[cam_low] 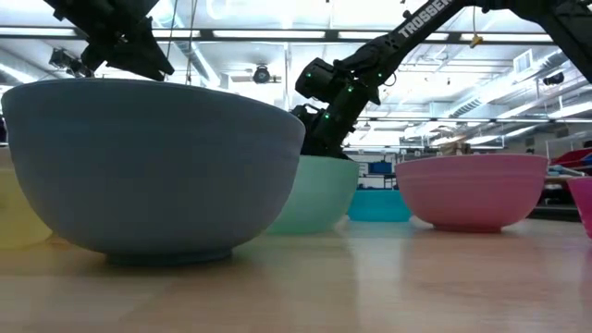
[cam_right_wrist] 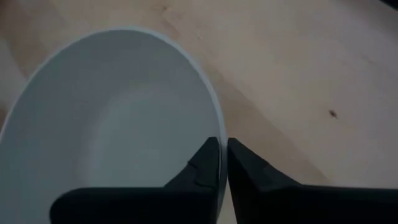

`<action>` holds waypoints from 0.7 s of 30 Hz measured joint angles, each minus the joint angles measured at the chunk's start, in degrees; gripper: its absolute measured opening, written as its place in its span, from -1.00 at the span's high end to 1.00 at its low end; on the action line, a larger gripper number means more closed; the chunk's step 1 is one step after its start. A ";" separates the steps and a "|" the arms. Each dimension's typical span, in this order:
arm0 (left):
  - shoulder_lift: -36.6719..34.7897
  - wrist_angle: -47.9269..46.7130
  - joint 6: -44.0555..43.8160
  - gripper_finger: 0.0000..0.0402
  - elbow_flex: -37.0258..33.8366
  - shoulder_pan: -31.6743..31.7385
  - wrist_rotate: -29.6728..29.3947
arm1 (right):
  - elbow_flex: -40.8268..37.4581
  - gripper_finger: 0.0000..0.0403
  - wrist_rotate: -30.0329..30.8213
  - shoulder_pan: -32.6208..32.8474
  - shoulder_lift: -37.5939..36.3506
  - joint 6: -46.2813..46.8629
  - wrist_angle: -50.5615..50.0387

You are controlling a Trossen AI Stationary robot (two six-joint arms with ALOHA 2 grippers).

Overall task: Nest bowls inside each other
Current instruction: Stack the gray bowl on top of the green bowl

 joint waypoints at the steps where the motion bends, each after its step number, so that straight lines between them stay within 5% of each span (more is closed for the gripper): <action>1: 0.00 0.02 0.00 0.12 0.00 -0.01 -0.02 | 0.00 0.87 -0.41 0.01 0.00 -0.01 -0.02; 21: 0.00 0.02 0.04 0.12 0.00 0.00 0.04 | 0.00 0.99 0.54 -1.35 0.00 -0.86 4.56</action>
